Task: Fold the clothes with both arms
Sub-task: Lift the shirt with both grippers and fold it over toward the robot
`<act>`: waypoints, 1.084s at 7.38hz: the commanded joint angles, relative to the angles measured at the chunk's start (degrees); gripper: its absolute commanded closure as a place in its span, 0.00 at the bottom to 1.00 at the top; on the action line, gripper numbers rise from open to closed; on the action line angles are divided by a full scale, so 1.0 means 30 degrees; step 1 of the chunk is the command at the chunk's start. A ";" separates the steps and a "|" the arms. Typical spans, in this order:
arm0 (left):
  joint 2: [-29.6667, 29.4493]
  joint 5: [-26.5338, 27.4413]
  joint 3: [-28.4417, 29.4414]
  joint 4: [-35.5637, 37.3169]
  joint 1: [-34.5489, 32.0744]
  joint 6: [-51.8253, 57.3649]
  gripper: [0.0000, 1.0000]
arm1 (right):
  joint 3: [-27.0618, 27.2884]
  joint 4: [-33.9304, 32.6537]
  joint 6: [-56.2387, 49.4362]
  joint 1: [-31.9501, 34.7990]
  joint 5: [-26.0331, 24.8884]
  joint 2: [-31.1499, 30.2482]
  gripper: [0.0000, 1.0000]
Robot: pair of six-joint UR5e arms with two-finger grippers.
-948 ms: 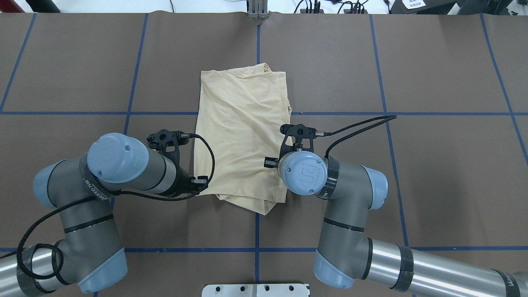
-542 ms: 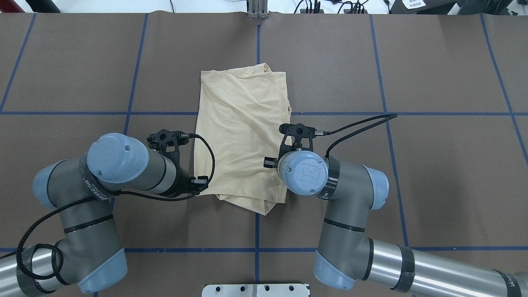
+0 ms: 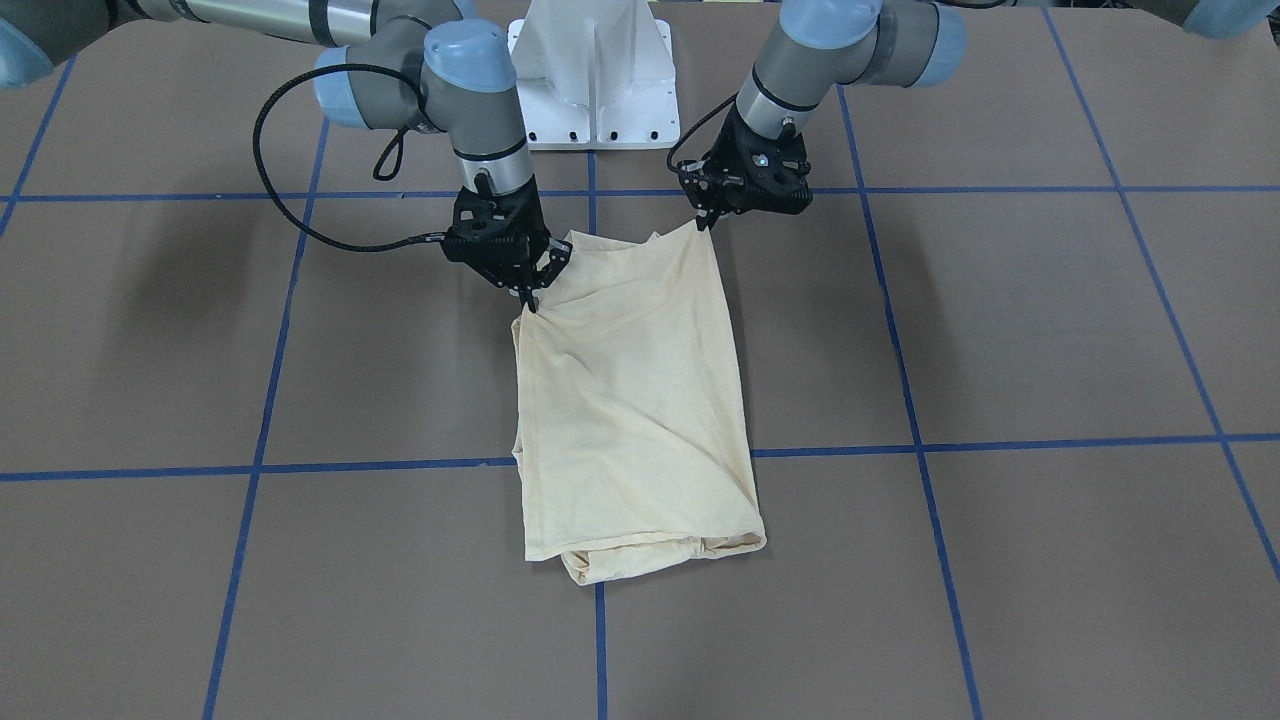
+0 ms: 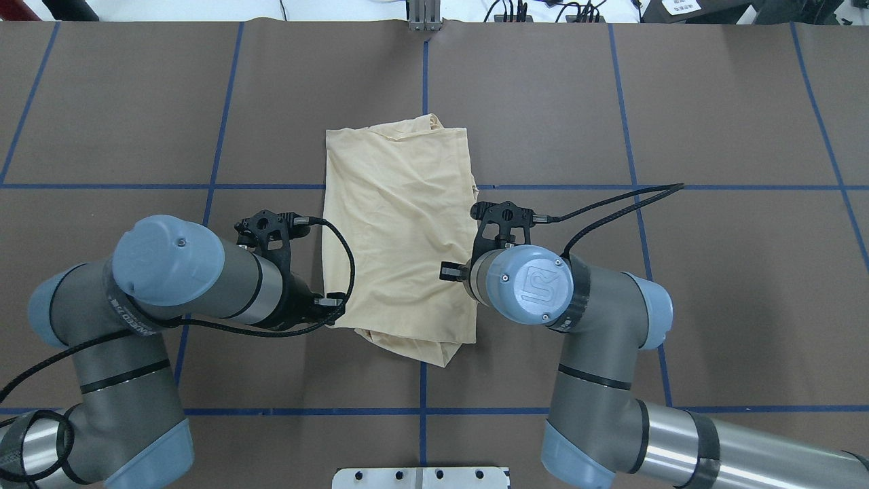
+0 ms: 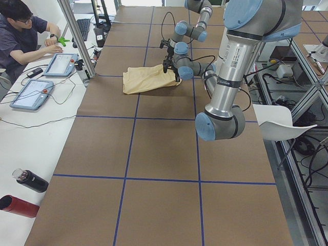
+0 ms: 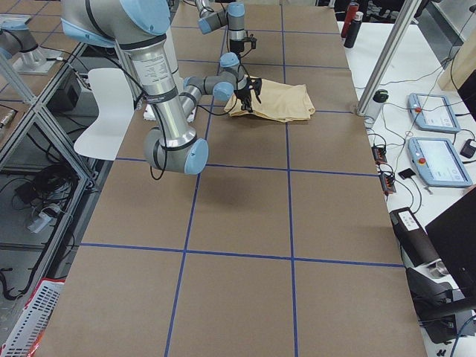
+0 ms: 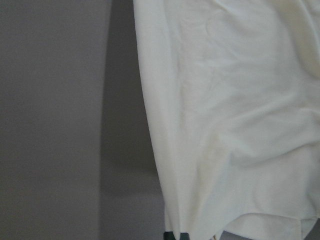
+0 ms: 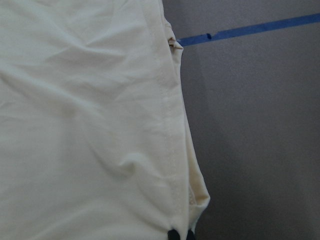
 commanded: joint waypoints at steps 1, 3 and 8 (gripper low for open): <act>0.0471 -0.0125 -0.2575 0.1483 0.1003 -0.0152 1.00 | 0.4267 -0.2002 0.0069 -0.1220 0.0213 -0.1754 1.00; 0.0912 -0.0095 -0.4778 0.2371 0.2932 -0.1957 1.00 | 0.6711 -0.4031 0.0477 -0.2744 0.0097 -0.2315 1.00; -0.0369 0.0373 -0.2542 0.3573 0.0965 -0.0163 1.00 | 0.4387 -0.3982 0.0218 -0.0740 -0.0021 -0.1794 1.00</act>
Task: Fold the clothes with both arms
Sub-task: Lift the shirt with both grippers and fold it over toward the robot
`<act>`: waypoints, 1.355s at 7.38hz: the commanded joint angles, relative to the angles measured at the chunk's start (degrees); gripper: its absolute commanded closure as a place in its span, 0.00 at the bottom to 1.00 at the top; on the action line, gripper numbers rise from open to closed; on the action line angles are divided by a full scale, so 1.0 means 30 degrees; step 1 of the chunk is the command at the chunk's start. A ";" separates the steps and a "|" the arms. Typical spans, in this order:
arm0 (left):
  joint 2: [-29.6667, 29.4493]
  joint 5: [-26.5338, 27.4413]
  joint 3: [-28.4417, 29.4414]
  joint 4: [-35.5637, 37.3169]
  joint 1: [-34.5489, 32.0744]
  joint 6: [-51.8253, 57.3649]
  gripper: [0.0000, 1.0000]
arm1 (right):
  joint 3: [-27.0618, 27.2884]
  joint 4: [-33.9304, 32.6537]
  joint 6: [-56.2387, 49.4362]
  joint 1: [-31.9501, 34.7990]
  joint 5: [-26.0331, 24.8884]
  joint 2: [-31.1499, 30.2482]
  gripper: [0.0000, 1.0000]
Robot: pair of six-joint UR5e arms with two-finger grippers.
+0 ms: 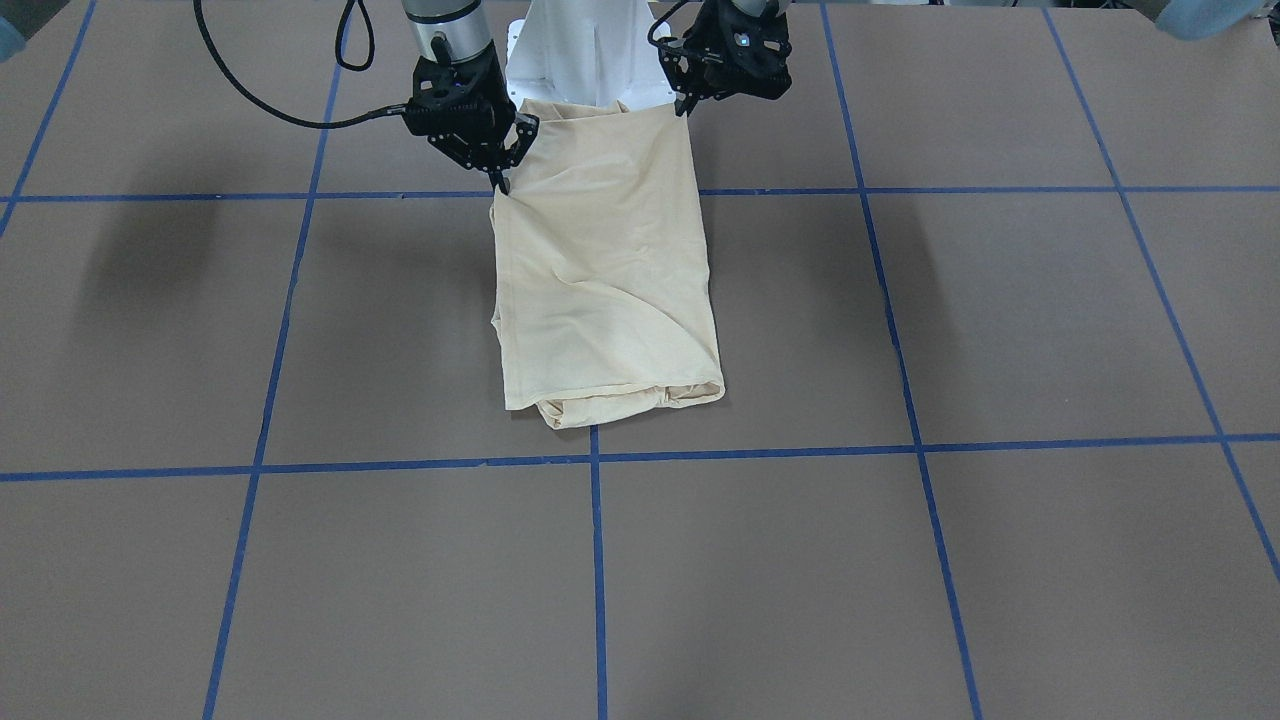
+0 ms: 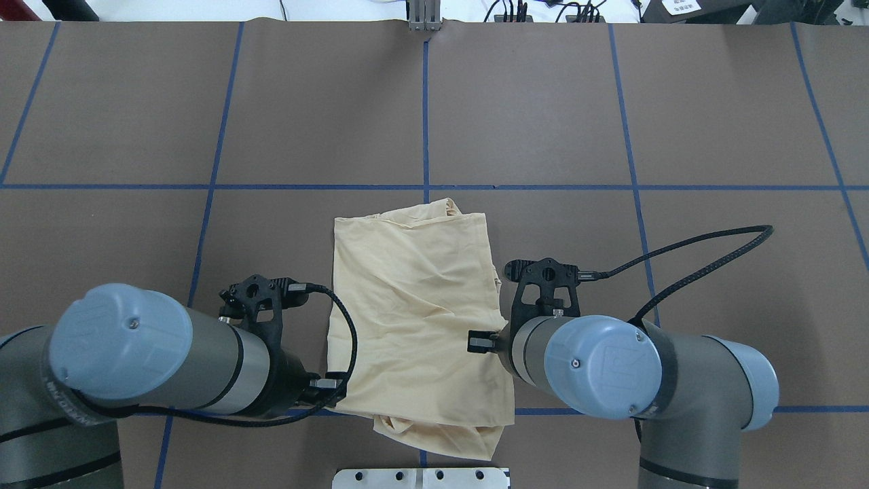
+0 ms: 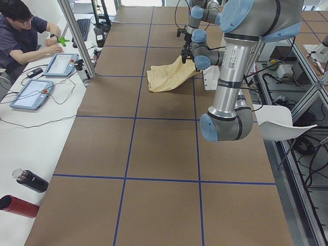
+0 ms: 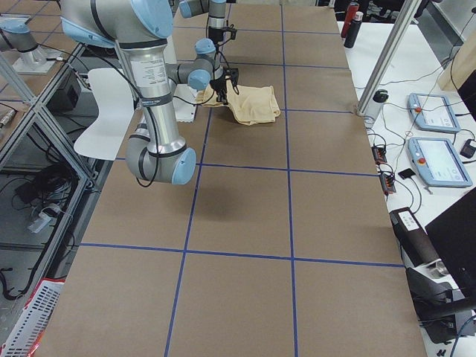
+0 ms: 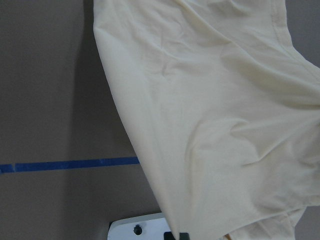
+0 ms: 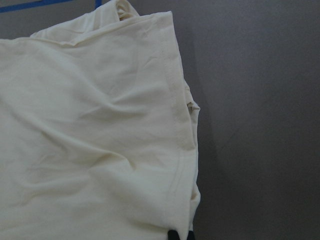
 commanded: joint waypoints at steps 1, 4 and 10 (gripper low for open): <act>-0.1464 0.0166 0.2179 0.0220 -0.2161 0.1411 1.00 | -0.2312 0.0190 -0.0409 0.1753 0.0013 0.1191 1.00; -0.3107 0.0956 0.3854 0.0220 -0.3425 0.2113 1.00 | -0.5366 0.0278 -0.0876 0.3162 0.0013 0.3714 1.00; -0.4782 0.2568 0.8658 0.0074 -0.4573 0.4693 1.00 | -0.9904 0.2177 -0.2224 0.4541 0.0013 0.5797 1.00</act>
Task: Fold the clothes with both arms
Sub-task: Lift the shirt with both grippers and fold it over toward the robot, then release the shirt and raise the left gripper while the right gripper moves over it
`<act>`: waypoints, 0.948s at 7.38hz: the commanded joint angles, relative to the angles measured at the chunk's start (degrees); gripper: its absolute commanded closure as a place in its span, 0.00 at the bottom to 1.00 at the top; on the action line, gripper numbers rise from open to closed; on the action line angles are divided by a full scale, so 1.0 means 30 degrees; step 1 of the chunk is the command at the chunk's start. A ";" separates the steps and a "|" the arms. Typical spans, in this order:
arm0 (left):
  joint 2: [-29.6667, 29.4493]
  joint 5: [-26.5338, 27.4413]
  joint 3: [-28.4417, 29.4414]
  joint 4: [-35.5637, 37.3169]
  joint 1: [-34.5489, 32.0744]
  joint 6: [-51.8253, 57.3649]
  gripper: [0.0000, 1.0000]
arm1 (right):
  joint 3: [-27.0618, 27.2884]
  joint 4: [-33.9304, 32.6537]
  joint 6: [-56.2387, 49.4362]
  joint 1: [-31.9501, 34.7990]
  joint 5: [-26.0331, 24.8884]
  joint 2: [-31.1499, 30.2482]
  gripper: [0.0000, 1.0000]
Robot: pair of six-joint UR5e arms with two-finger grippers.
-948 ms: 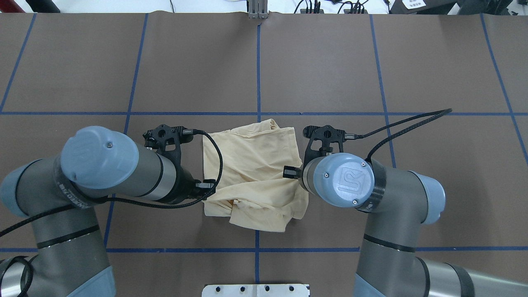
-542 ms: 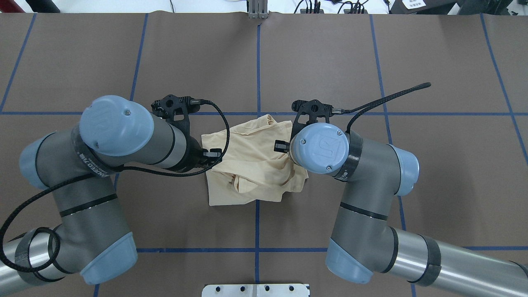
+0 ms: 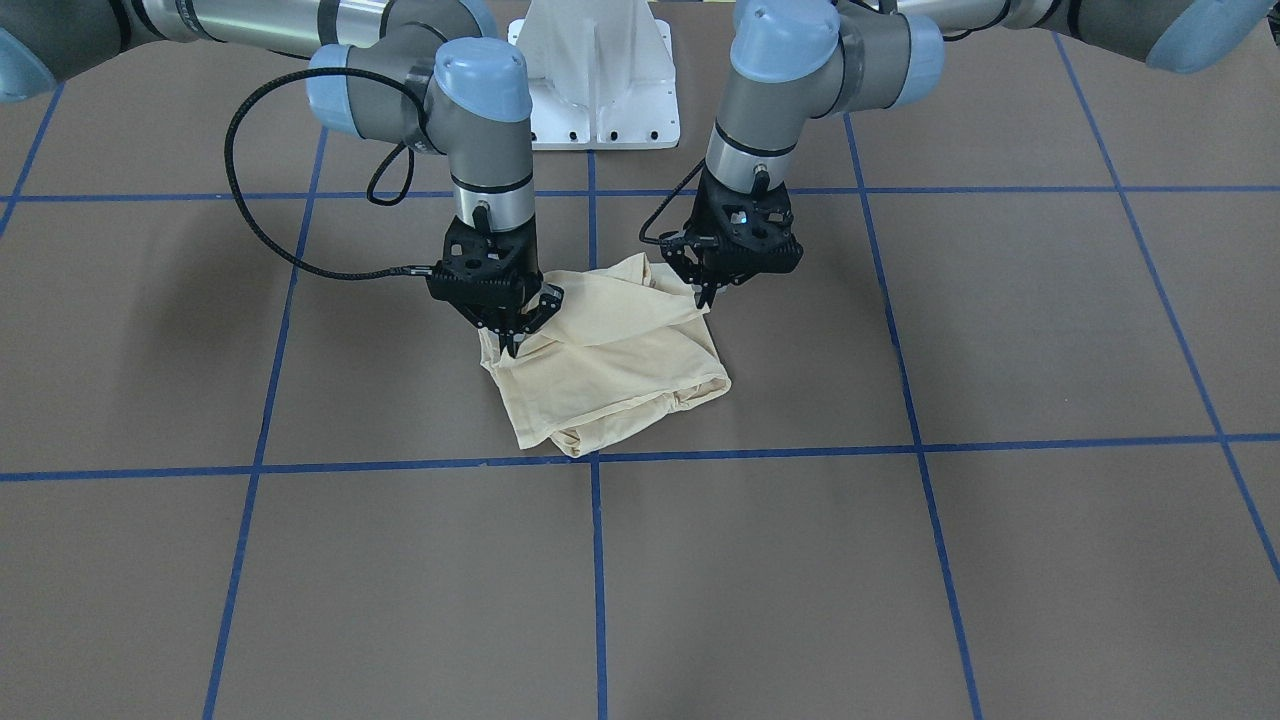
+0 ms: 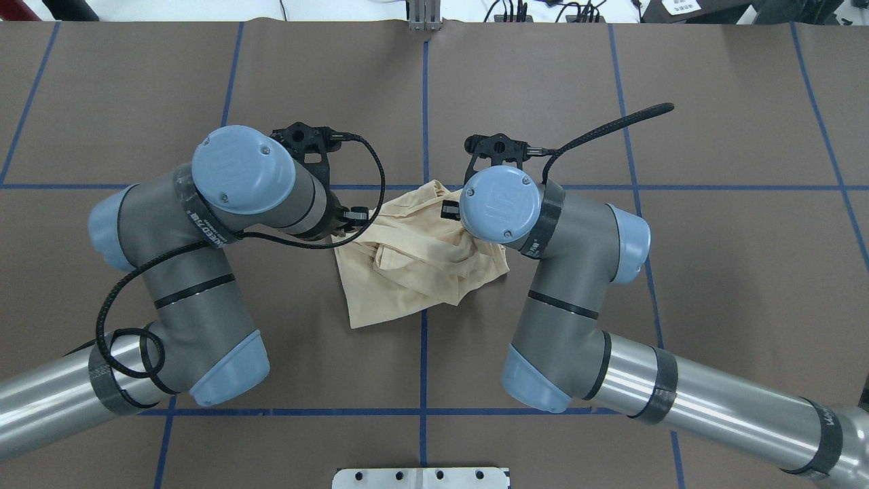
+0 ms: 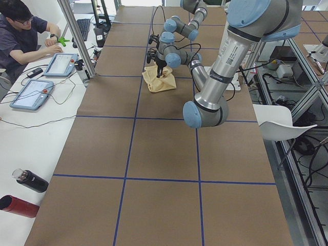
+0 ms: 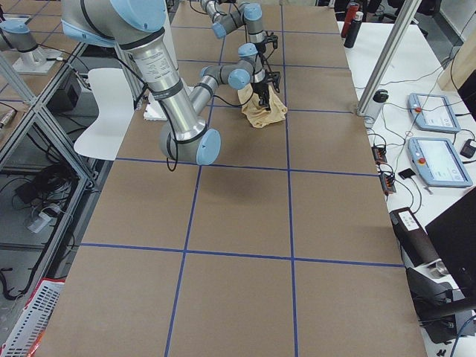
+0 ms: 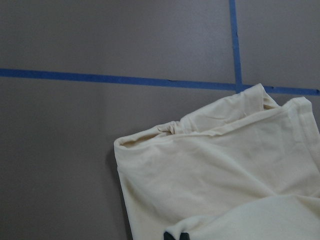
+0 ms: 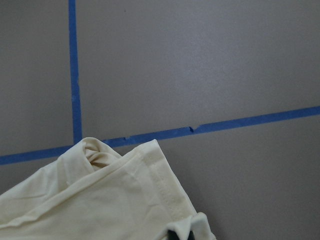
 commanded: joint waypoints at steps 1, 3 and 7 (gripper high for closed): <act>-0.0048 0.0226 0.1323 -0.0159 -0.0037 0.0523 1.00 | -0.2201 0.1345 -0.0352 0.0554 0.0087 0.0732 1.00; 0.0097 0.0197 0.1386 -0.0538 -0.0562 0.1804 0.41 | -0.3846 0.2578 -0.0763 0.0965 0.0175 0.1376 0.01; 0.1351 -0.2453 0.1212 -0.1771 -0.2723 0.6653 0.00 | -0.2428 0.0400 -0.0647 0.2842 0.5478 0.3077 0.00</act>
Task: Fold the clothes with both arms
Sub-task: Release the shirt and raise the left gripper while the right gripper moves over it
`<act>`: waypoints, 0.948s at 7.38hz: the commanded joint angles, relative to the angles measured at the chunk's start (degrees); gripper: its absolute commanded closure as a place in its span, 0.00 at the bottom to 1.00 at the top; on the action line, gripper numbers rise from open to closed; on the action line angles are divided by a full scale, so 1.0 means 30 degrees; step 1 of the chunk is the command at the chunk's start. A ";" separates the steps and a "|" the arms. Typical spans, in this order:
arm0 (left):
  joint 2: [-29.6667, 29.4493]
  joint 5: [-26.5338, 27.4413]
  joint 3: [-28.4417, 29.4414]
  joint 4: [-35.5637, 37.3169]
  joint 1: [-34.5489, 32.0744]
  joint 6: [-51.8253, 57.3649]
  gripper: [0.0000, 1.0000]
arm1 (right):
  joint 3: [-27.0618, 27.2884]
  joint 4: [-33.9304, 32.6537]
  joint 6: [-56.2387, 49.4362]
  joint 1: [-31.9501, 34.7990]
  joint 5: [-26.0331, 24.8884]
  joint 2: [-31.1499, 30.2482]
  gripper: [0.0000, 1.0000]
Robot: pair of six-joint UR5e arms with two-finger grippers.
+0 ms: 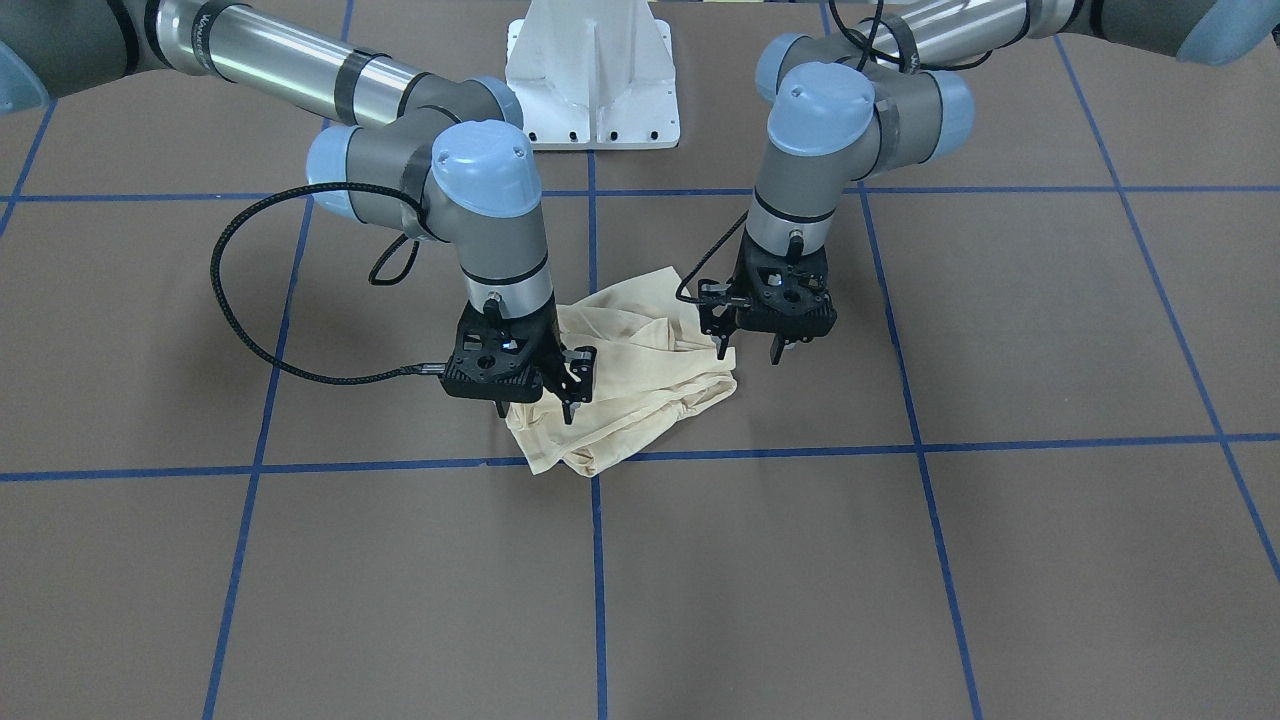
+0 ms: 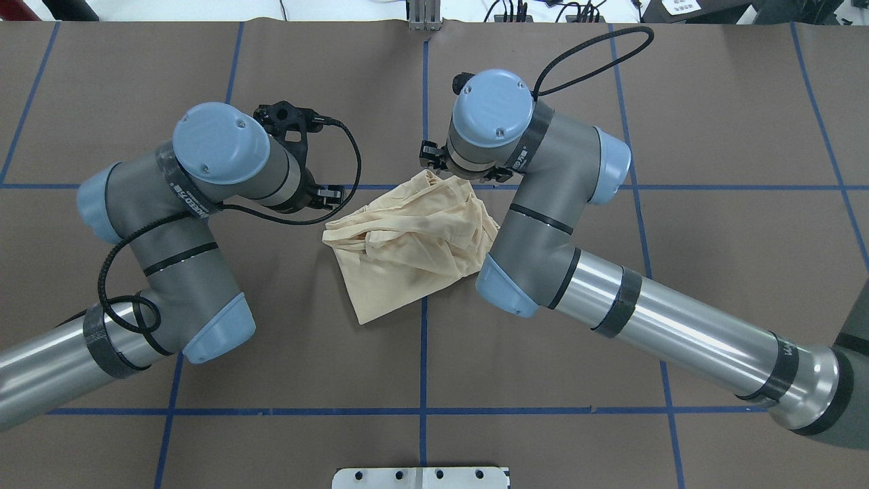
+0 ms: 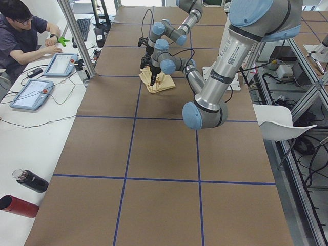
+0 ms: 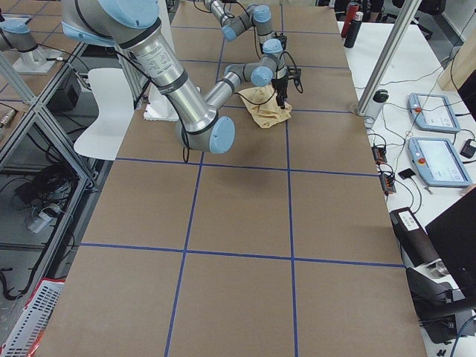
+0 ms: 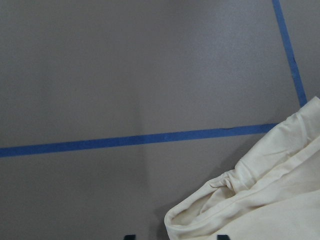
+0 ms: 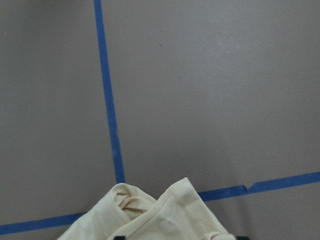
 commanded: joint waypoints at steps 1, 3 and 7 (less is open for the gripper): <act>0.0840 -0.2104 -0.0099 -0.0083 -0.1766 0.4529 0.00 | 0.2589 -0.3692 0.0488 -0.0890 0.0827 0.0335 0.00; 0.1075 -0.2431 -0.0011 -0.0083 -0.2243 0.5632 0.00 | 0.2872 -0.4741 0.2301 -0.3638 -0.0626 0.0161 0.03; 0.1135 -0.2462 -0.0069 -0.0083 -0.2302 0.5724 0.00 | 0.1289 -0.4507 0.2251 -0.4768 -0.2831 0.0452 0.57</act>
